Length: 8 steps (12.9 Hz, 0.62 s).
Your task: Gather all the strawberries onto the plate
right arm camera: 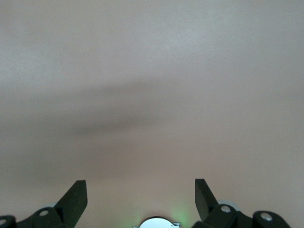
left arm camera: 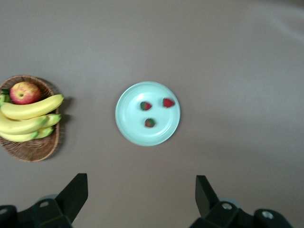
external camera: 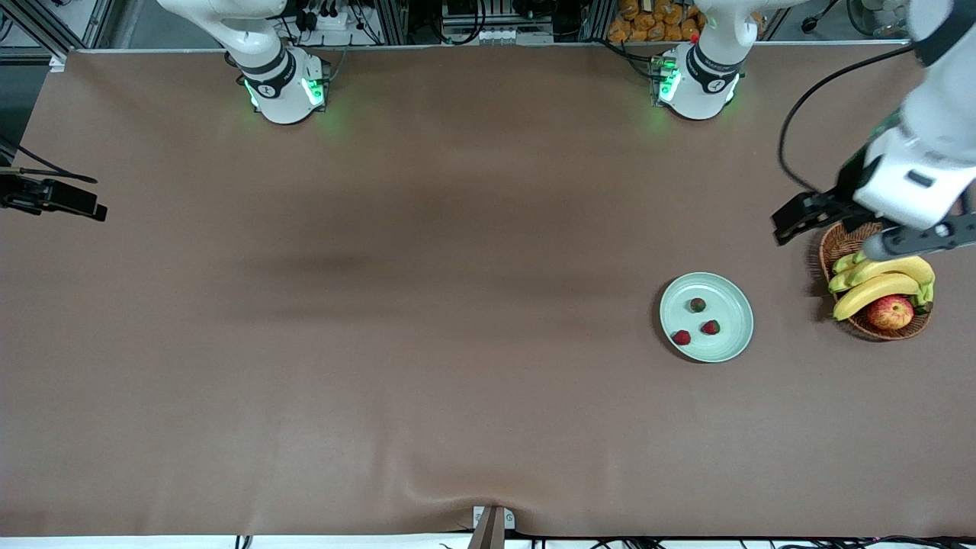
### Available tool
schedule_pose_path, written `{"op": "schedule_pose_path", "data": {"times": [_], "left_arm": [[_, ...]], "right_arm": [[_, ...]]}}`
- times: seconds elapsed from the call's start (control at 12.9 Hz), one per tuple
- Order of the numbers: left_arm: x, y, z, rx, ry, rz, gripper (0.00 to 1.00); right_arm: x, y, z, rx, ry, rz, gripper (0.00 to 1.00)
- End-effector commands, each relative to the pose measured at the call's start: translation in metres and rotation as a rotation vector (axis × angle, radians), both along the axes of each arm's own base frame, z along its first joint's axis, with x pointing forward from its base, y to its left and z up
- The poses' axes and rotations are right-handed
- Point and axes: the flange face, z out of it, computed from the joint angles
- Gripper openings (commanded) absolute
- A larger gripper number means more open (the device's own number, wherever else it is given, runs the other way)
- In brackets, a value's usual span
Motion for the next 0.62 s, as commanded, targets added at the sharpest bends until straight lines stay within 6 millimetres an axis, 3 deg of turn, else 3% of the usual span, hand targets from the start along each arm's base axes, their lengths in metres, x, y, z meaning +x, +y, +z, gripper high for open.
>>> {"op": "schedule_pose_path", "data": {"times": [0.0,0.39,0.54], "left_arm": [[-0.016,0.031,0.011,-0.035,0.039,-0.058,1.0],[-0.048,0.036,0.001,-0.029,0.07,-0.08,1.0],[-0.052,0.038,0.002,-0.023,0.06,-0.081,1.0]], "right_arm": [[-0.008,0.001,0.007,-0.013,-0.001,-0.013,1.0],[-0.008,0.002,0.011,-0.017,-0.007,-0.004,1.0],[-0.008,0.002,0.011,-0.012,-0.008,-0.013,1.0]]}}
